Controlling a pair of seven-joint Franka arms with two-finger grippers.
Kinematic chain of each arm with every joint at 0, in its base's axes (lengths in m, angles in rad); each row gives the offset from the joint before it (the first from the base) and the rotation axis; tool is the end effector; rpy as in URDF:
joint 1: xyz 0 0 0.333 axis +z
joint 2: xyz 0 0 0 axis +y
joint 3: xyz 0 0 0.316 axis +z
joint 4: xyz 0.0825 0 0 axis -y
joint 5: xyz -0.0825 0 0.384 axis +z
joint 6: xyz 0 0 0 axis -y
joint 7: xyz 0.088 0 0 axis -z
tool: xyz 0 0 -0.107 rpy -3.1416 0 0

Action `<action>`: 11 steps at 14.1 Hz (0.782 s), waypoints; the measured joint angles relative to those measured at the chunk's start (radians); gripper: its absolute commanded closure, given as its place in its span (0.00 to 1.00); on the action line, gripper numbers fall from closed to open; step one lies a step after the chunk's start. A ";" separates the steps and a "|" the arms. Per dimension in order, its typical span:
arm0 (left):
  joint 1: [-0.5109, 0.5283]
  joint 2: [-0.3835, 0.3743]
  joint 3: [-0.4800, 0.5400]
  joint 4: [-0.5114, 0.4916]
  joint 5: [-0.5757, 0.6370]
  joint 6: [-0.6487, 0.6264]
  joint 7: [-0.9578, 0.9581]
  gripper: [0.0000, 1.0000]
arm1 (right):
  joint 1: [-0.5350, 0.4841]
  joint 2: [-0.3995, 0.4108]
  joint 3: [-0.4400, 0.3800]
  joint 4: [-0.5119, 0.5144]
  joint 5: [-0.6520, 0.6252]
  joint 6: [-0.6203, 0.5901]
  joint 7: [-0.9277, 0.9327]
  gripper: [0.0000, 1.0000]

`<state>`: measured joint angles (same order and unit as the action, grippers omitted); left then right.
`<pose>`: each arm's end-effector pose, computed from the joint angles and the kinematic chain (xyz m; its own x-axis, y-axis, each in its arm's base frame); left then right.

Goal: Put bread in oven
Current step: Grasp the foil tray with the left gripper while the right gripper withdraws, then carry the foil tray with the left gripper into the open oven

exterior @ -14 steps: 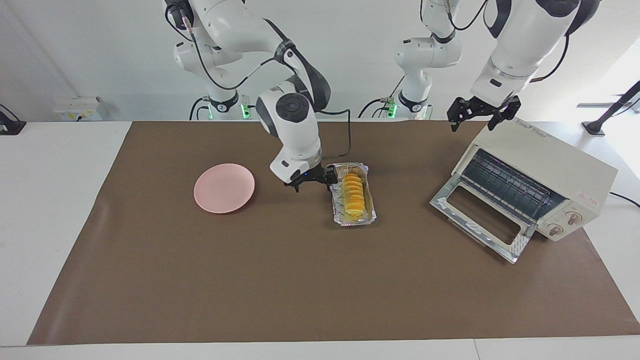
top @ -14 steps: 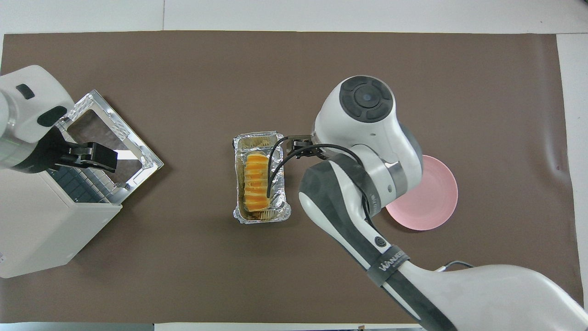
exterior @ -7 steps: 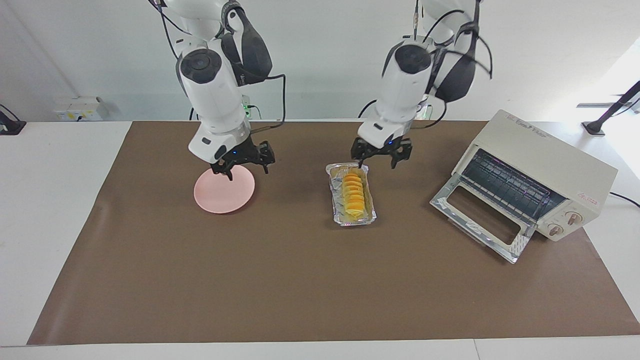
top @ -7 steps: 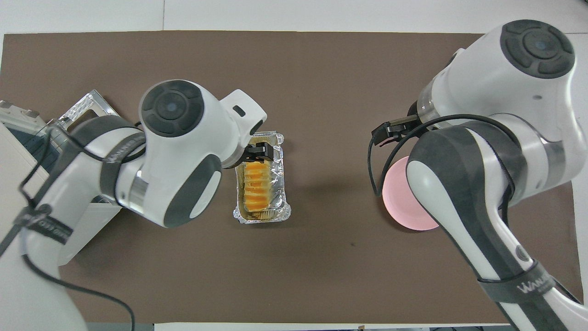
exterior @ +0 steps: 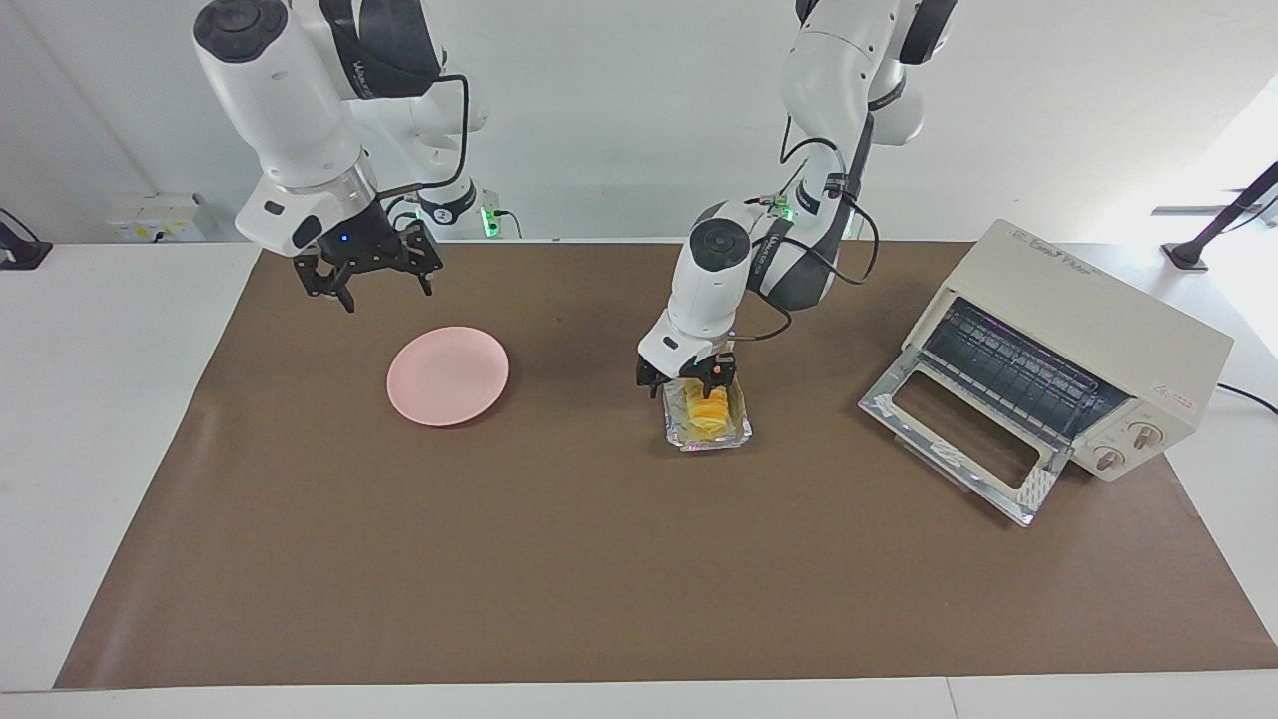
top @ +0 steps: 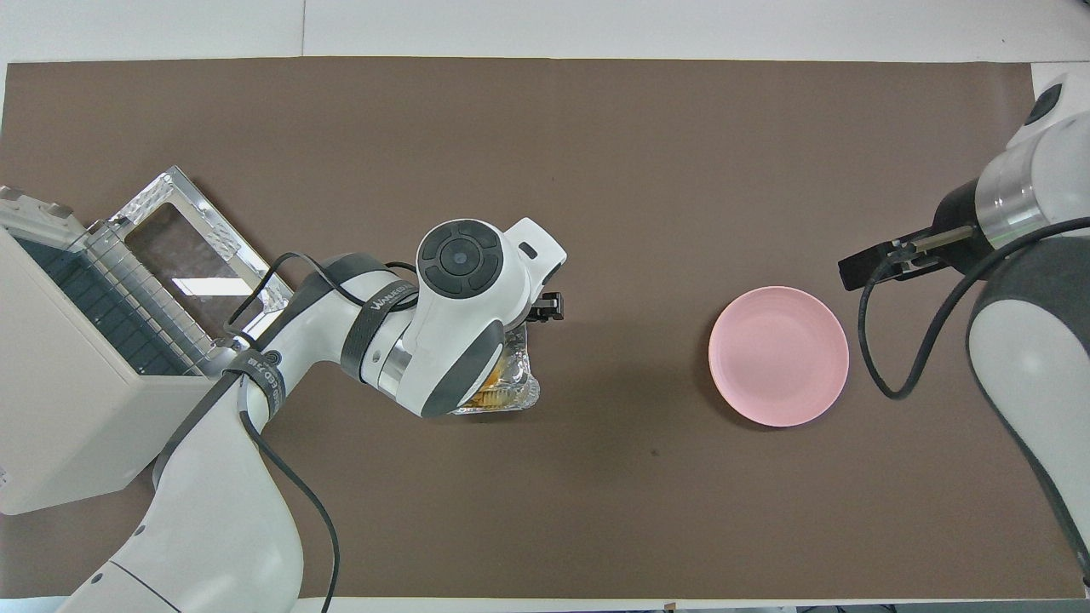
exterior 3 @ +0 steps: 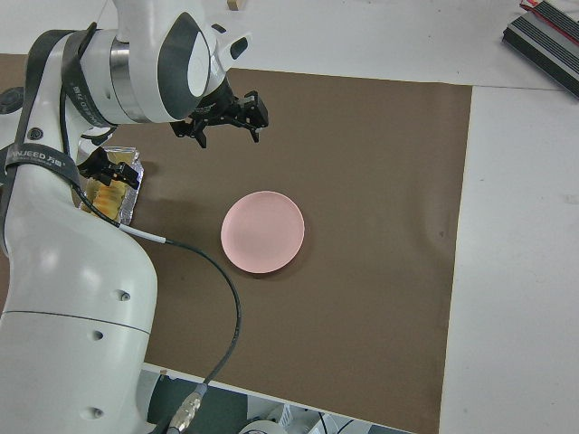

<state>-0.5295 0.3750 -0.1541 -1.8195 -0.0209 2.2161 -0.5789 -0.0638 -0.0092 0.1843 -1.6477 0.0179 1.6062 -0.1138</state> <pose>0.5022 -0.4010 0.3371 0.9965 -0.0817 -0.0193 -0.0800 -0.9940 0.0748 0.5485 0.0687 0.5962 0.9724 0.2314 -0.0304 0.2309 -0.9728 -0.0197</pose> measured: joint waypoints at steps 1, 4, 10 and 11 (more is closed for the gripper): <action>-0.005 0.000 0.000 -0.001 0.000 0.000 0.000 0.37 | 0.000 -0.006 0.002 -0.001 0.000 0.000 0.000 0.00; -0.031 0.000 0.000 -0.023 0.000 0.000 -0.022 1.00 | 0.000 -0.010 0.005 -0.004 0.000 0.000 0.000 0.00; -0.035 -0.005 0.023 -0.035 0.001 -0.035 -0.043 1.00 | 0.000 -0.010 -0.021 -0.005 0.000 -0.009 0.001 0.00; -0.034 -0.010 0.035 -0.015 0.001 -0.058 -0.049 1.00 | -0.001 -0.012 -0.030 -0.004 0.000 -0.022 0.004 0.00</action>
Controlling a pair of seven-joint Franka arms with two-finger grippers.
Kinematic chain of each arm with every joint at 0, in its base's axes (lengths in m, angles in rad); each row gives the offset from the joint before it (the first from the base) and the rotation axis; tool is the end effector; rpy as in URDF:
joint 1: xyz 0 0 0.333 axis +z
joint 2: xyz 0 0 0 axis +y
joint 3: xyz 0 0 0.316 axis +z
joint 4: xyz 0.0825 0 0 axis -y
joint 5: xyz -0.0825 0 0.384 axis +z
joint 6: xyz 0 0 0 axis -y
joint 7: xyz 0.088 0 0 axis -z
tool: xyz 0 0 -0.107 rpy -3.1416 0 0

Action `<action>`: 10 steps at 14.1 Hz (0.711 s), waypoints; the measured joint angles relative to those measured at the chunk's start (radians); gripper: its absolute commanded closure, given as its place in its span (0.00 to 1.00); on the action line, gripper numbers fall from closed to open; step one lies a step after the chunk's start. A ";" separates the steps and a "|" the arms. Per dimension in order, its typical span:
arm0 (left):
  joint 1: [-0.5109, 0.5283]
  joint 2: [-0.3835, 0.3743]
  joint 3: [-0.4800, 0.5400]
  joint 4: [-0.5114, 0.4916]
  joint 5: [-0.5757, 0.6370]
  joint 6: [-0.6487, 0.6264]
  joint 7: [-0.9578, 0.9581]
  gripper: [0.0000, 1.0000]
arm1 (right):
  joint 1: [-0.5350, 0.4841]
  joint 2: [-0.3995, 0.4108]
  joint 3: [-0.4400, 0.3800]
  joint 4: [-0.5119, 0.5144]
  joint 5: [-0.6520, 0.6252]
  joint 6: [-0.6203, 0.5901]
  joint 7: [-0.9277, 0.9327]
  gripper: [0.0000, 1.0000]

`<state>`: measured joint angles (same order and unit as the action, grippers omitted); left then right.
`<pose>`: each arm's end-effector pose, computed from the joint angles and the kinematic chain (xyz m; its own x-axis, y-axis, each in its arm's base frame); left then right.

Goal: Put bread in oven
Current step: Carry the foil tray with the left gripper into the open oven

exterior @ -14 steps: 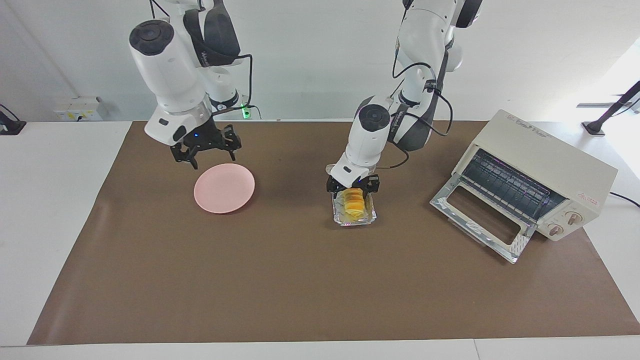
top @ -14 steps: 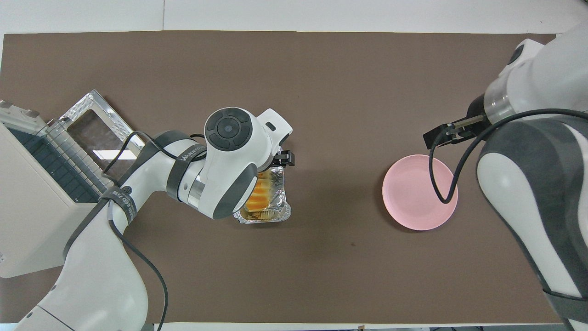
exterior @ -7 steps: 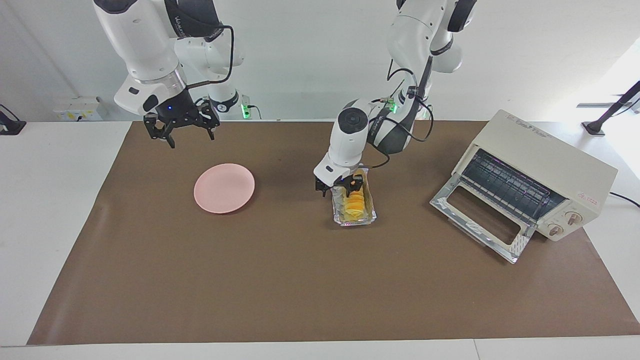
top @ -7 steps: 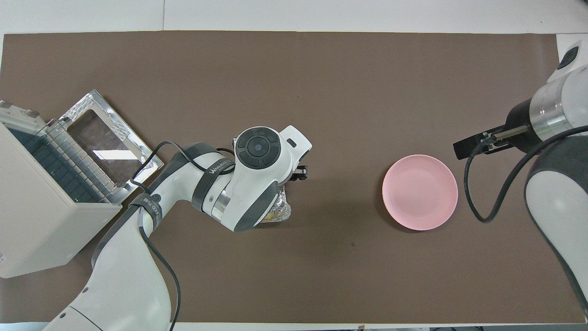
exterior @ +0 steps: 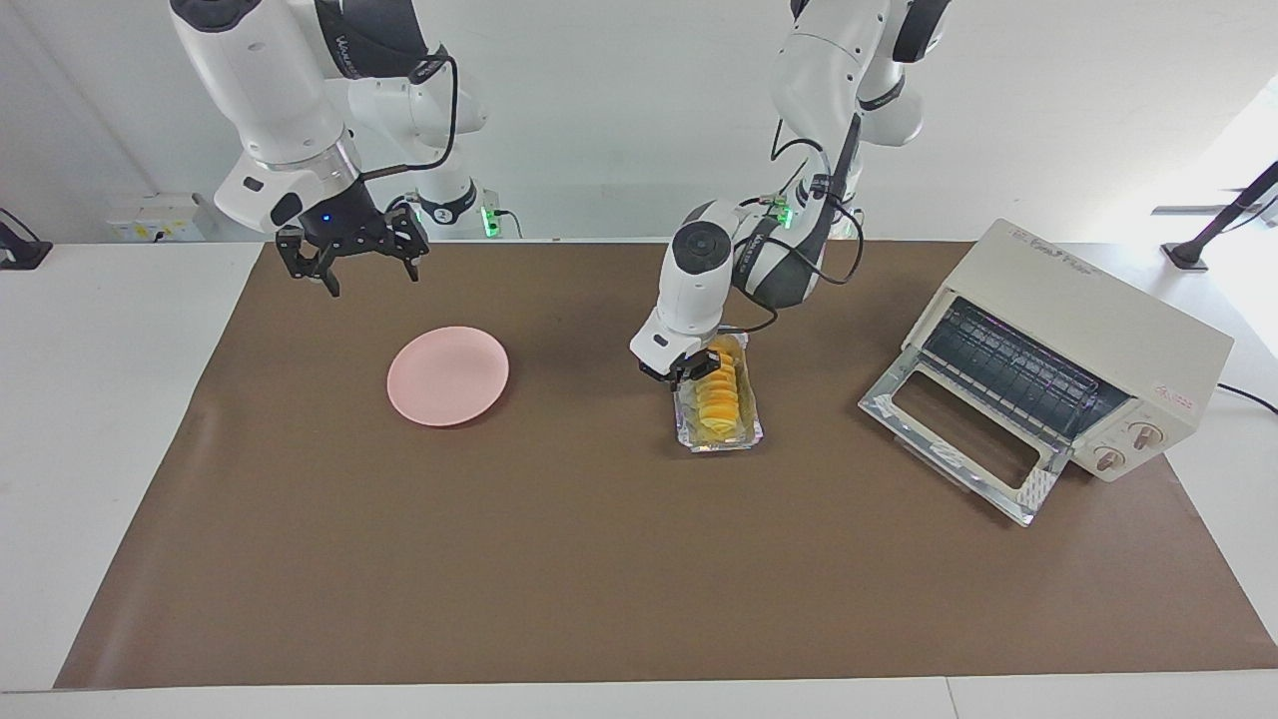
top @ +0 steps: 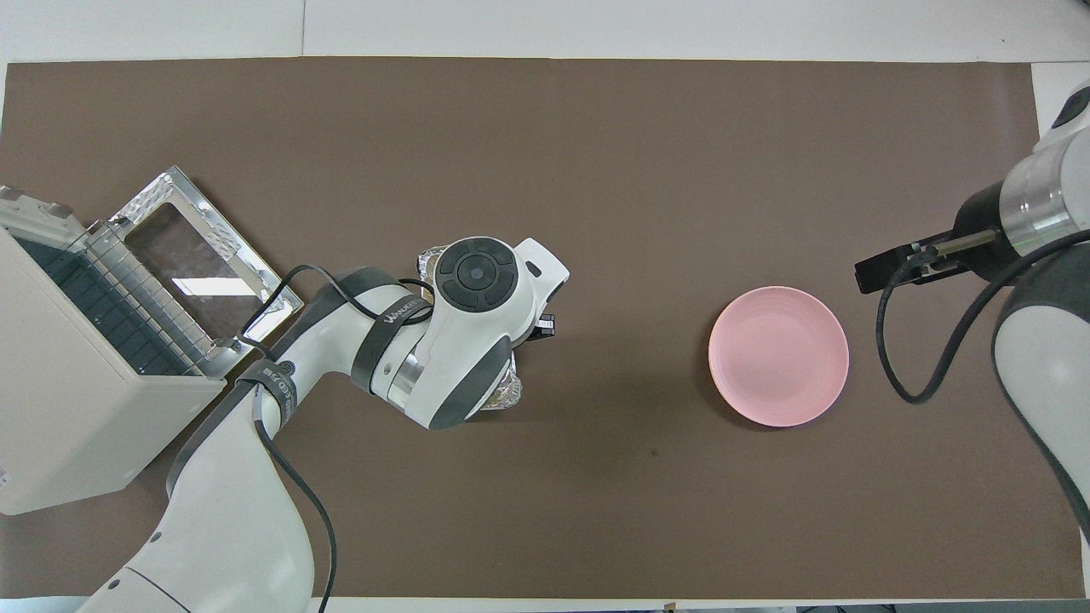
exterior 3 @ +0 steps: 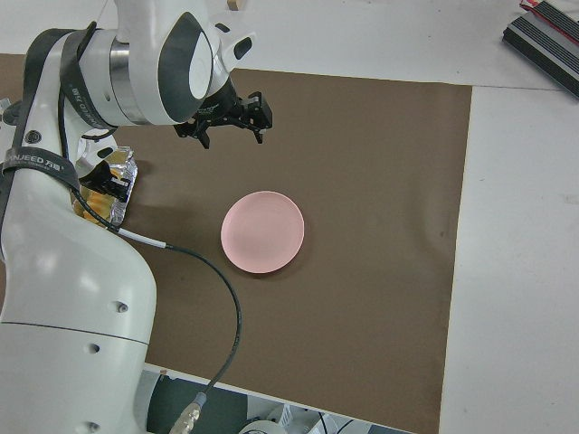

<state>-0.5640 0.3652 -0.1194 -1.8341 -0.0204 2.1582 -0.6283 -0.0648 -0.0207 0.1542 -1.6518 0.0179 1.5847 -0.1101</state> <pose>0.4930 -0.3963 0.3307 0.9971 -0.0372 -0.0665 -0.0356 -0.9991 0.0247 0.5448 0.0516 0.5988 0.9793 0.1977 -0.0447 0.1970 -0.9802 -0.0197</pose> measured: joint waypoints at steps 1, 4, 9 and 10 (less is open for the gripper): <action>0.001 -0.005 0.016 0.040 0.000 -0.039 -0.008 1.00 | -0.003 -0.003 -0.011 0.001 0.000 -0.011 0.001 0.00; 0.037 -0.026 0.072 0.201 0.000 -0.181 -0.025 1.00 | -0.009 -0.013 -0.035 0.001 0.000 -0.028 0.001 0.00; 0.206 -0.032 0.253 0.255 0.001 -0.269 -0.022 1.00 | -0.009 -0.022 -0.035 0.001 0.000 -0.037 0.001 0.00; 0.234 -0.033 0.281 0.254 0.001 -0.280 -0.019 1.00 | -0.009 -0.022 -0.035 0.001 0.000 -0.037 0.001 0.00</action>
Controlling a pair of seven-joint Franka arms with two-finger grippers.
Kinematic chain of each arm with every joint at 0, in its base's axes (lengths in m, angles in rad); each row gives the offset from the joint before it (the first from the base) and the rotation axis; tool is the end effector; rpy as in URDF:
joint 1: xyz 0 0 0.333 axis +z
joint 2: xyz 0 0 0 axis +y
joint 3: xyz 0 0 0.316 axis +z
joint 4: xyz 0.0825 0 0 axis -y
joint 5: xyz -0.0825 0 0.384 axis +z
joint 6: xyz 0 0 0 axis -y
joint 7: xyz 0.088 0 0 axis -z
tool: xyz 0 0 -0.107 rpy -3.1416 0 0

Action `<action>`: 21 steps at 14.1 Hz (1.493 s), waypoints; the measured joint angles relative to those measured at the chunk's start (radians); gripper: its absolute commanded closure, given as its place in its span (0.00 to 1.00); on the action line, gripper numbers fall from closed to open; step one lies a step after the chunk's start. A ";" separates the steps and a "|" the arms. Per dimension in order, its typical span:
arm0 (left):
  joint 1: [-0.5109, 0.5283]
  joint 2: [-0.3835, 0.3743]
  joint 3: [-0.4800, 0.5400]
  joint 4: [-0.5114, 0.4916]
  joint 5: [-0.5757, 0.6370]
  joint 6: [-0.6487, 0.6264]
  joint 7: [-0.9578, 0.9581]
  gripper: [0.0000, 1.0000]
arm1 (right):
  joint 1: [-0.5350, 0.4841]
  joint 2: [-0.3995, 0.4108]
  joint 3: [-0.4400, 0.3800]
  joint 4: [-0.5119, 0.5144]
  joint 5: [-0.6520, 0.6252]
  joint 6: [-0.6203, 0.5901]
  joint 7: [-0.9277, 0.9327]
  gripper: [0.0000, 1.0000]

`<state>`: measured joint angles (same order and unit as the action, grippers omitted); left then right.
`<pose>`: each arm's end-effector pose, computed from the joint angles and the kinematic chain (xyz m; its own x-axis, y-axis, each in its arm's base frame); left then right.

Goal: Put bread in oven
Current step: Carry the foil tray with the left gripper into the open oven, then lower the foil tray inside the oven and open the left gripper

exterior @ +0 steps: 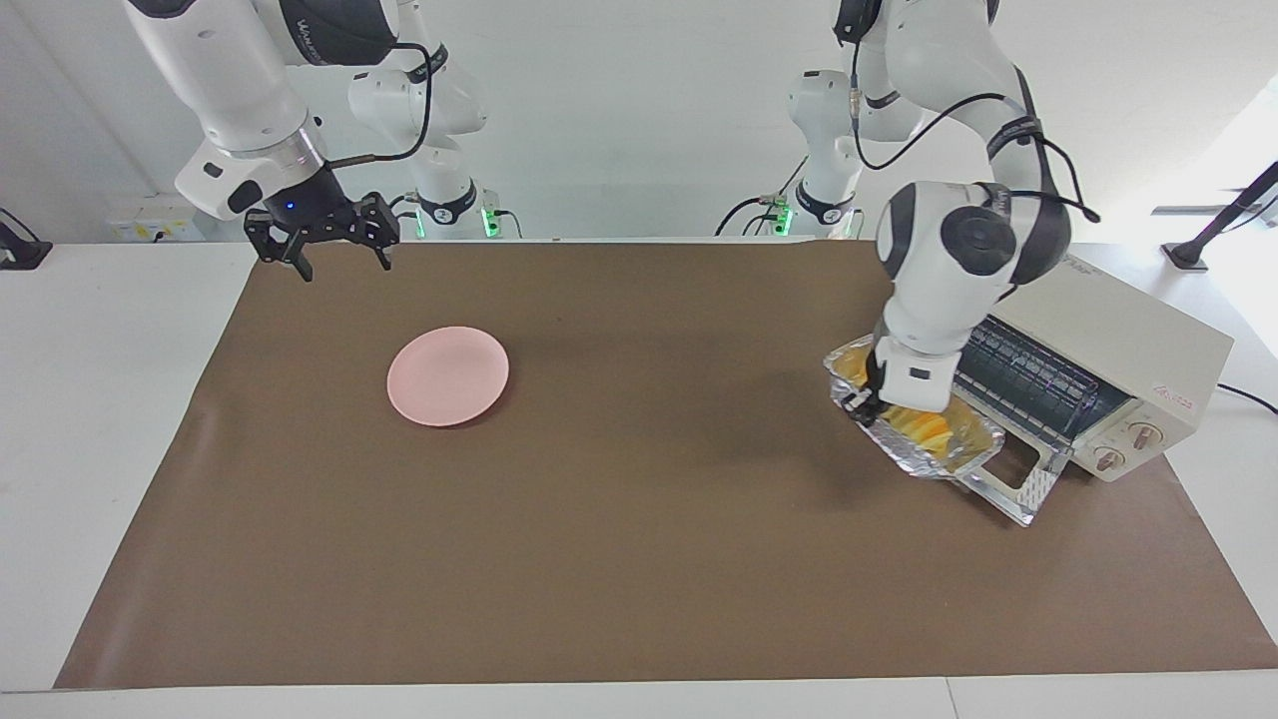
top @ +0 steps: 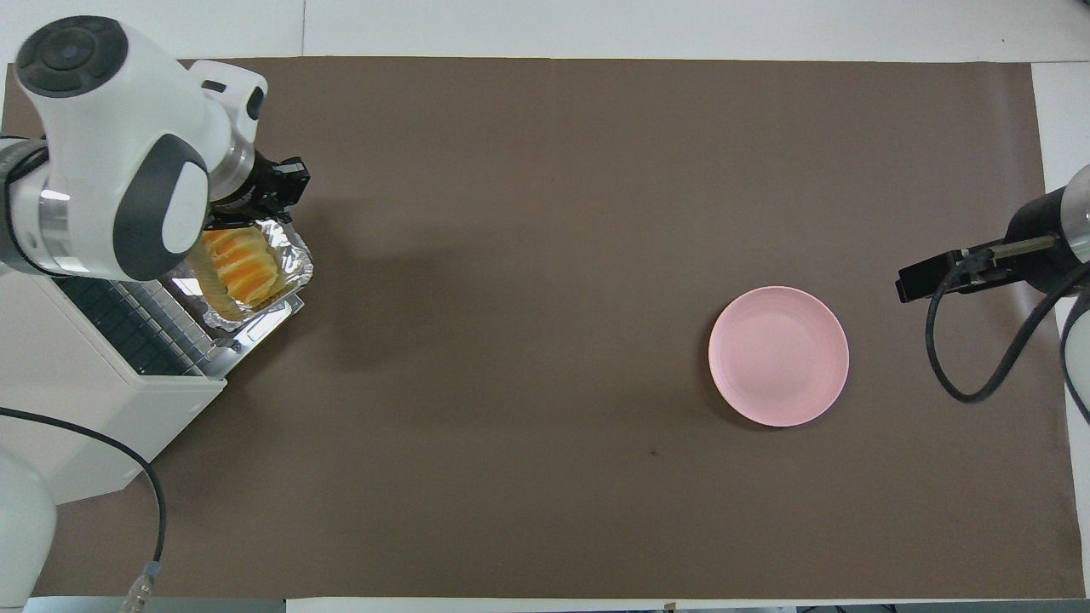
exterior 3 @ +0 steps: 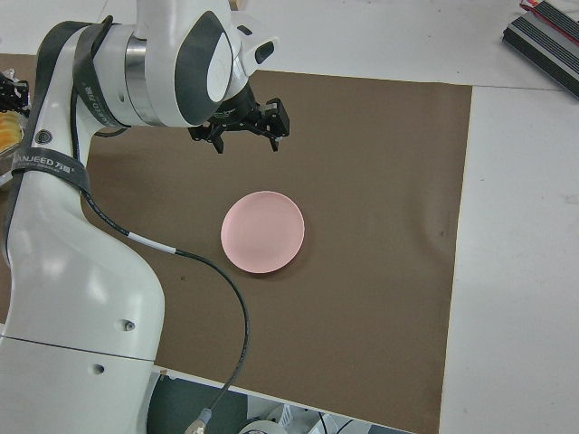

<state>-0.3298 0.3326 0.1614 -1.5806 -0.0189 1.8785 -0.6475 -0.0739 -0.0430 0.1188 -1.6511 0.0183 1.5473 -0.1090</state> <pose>0.6428 -0.1225 0.4460 0.8882 0.4594 -0.0033 0.4587 -0.8874 -0.0460 0.5364 0.0274 0.6081 0.9864 0.1532 -0.0593 0.1523 -0.9881 -0.0197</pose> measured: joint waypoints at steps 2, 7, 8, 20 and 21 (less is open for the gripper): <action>0.047 0.000 0.030 -0.008 0.000 -0.010 0.000 1.00 | 0.000 0.000 0.000 0.000 0.000 -0.003 0.000 0.00; 0.139 -0.009 0.034 -0.051 0.000 -0.011 -0.059 1.00 | 0.000 -0.001 0.002 -0.001 0.000 -0.007 0.000 0.00; 0.151 -0.016 0.034 -0.071 0.000 -0.011 -0.060 1.00 | 0.000 -0.001 0.002 -0.001 0.000 -0.007 0.000 0.00; 0.228 -0.067 0.025 -0.170 0.027 -0.018 0.028 1.00 | 0.000 -0.001 0.002 -0.001 0.000 -0.007 0.000 0.00; 0.227 -0.070 0.020 -0.176 0.045 -0.018 0.028 1.00 | 0.000 -0.001 0.002 -0.001 0.000 -0.007 0.000 0.00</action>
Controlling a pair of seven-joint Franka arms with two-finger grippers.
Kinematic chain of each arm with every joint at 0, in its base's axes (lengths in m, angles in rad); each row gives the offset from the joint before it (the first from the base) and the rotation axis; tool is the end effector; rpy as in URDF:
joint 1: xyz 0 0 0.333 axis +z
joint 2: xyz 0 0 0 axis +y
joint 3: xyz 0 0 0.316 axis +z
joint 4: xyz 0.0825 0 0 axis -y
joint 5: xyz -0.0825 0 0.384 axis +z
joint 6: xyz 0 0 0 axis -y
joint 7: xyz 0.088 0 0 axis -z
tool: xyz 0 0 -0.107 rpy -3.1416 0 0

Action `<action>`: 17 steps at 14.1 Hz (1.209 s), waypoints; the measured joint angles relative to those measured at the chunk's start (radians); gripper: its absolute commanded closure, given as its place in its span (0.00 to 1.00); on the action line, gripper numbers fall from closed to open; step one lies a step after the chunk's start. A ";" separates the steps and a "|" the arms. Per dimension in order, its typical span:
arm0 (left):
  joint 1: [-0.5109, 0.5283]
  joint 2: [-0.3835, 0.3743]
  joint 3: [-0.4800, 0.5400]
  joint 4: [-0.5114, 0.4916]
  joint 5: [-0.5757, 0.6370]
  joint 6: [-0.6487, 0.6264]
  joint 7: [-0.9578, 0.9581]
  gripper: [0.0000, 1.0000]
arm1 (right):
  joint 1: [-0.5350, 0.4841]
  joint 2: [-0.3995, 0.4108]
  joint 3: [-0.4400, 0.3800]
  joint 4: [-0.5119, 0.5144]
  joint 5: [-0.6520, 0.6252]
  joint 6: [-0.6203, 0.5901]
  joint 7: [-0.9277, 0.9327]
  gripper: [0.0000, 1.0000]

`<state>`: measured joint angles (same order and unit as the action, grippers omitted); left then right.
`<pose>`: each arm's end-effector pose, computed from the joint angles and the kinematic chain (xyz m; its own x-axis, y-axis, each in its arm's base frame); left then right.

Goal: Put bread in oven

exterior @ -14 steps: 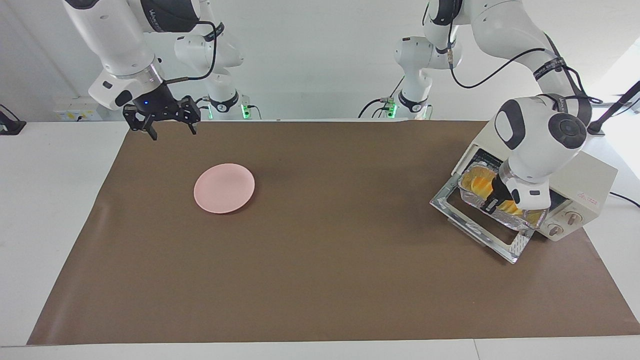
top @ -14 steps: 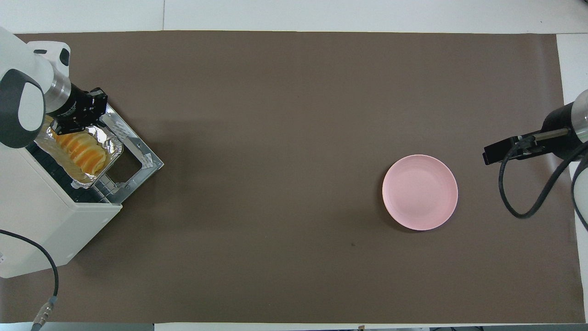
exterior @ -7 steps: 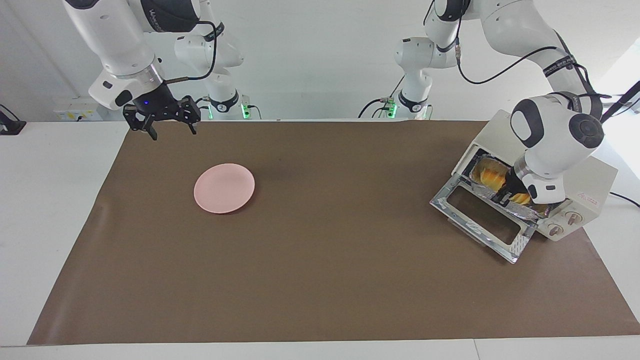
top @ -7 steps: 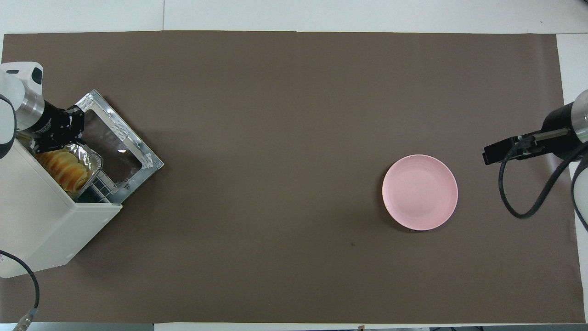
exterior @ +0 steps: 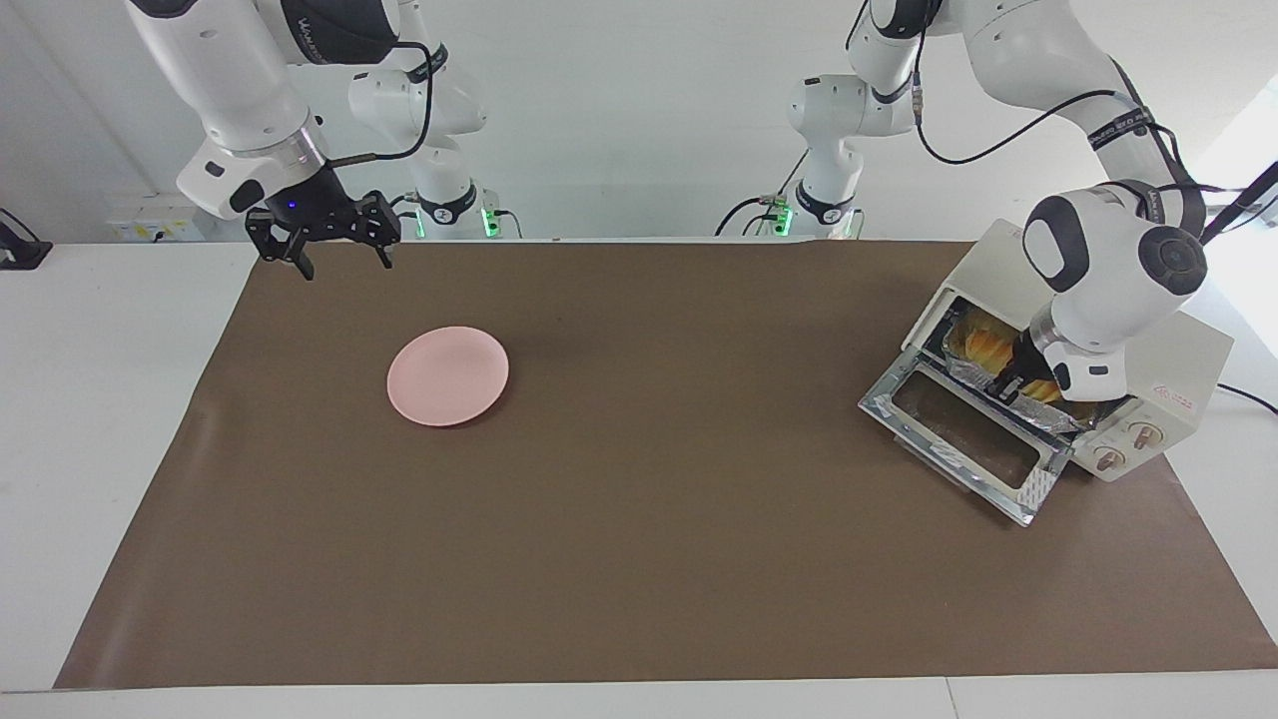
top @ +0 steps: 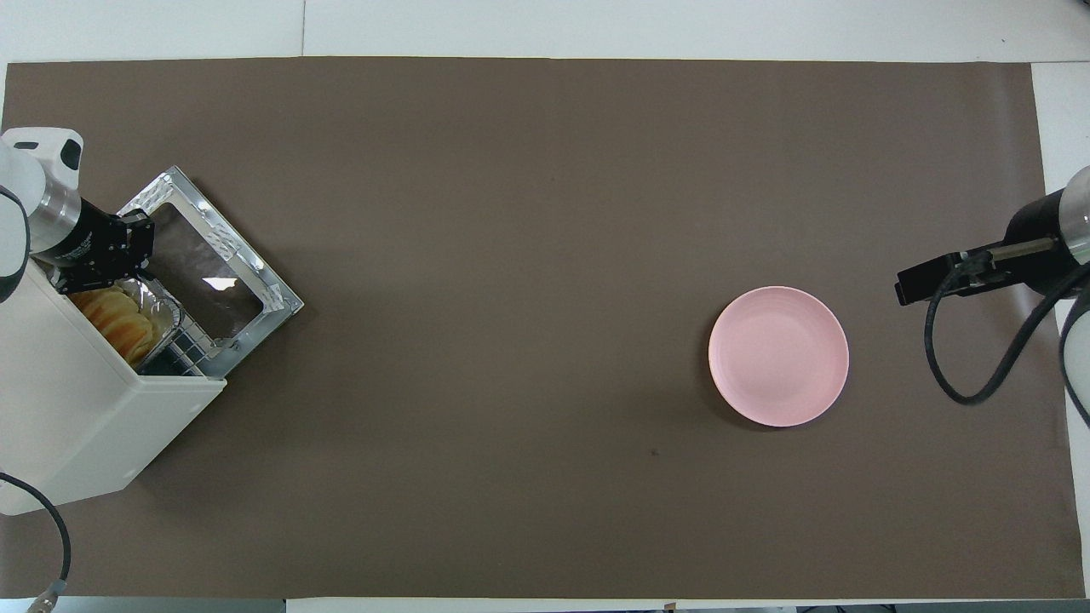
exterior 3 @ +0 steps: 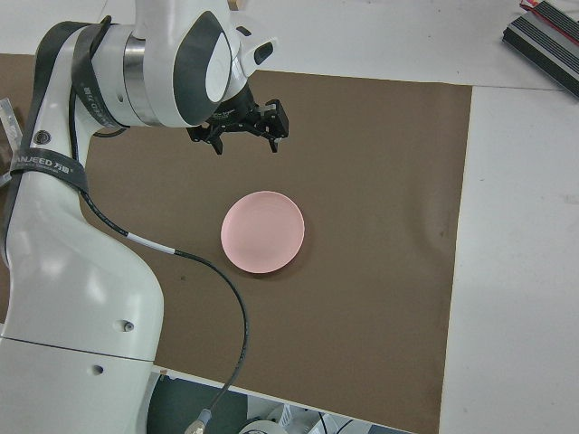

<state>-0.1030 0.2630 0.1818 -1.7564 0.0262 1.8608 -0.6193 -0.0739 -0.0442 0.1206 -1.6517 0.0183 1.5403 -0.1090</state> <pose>0.6118 0.0431 0.4075 0.7669 0.6361 -0.0845 0.6219 -0.7692 -0.1470 0.5352 0.0284 0.6079 0.9857 0.1550 -0.0657 0.1540 -0.9879 -0.0202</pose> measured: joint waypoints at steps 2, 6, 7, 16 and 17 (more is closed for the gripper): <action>-0.005 -0.003 -0.003 -0.006 0.024 0.000 0.000 1.00 | 0.000 0.000 0.000 0.000 0.000 0.000 0.000 0.00; -0.007 -0.006 -0.003 -0.009 0.028 0.000 0.001 0.00 | 0.000 0.000 0.000 0.000 0.000 0.000 0.000 0.00; -0.007 -0.007 -0.003 -0.010 0.029 0.001 0.011 0.00 | 0.000 0.000 0.000 0.000 0.000 0.000 0.000 0.00; -0.008 -0.012 -0.009 0.005 0.029 0.041 0.136 0.00 | 0.000 0.000 0.000 0.000 0.000 0.000 0.000 0.00; -0.009 -0.013 -0.009 0.033 0.030 0.042 0.146 0.00 | 0.000 0.000 0.000 0.000 0.000 0.000 0.000 0.00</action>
<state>-0.1120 0.2499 0.1727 -1.7236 0.0566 1.9025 -0.4735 -0.0739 -0.0444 0.1206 -1.6517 0.0183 1.5403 -0.1090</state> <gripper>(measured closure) 0.000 0.000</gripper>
